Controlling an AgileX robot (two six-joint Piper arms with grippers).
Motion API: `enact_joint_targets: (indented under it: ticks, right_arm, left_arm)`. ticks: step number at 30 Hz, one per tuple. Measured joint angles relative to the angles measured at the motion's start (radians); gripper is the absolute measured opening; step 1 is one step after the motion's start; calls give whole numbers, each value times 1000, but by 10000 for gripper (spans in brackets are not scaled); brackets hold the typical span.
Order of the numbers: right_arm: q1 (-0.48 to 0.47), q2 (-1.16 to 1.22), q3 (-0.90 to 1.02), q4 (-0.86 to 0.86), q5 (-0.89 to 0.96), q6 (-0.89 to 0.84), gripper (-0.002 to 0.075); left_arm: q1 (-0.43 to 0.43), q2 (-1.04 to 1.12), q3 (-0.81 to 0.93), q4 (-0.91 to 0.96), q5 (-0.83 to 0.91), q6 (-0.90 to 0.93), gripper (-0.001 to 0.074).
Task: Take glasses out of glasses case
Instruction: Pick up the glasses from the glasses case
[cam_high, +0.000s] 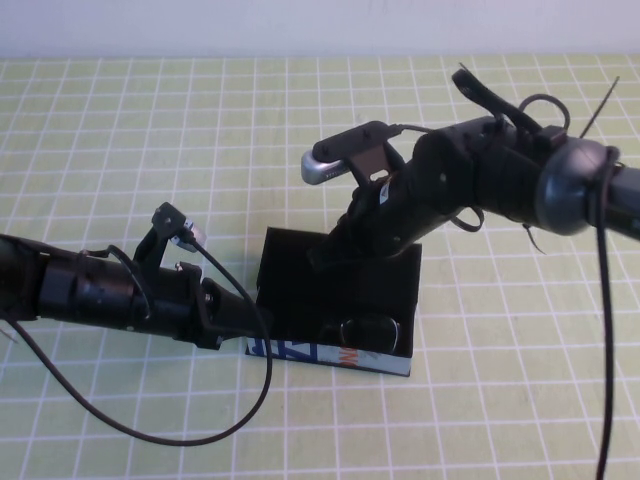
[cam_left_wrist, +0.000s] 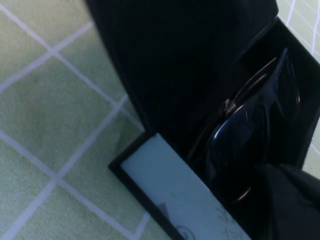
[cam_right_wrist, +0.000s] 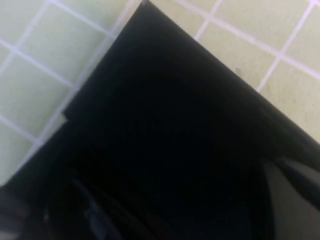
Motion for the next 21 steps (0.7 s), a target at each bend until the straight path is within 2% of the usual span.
enact_joint_targets:
  ticks: [6,15,21]
  right_arm:
    - [-18,84,-57,12,75,-10,-16]
    - [-20,78,-97,27,149,-42,-17]
    - [-20,5,-122,81,246,-149,-18]
  left_arm:
    - [0,0,0,-1,-2,-2,-4]
    - [0,0,0,-4,-2,-2,-4]
    - [0,0,-12,-21,41,-6,-4]
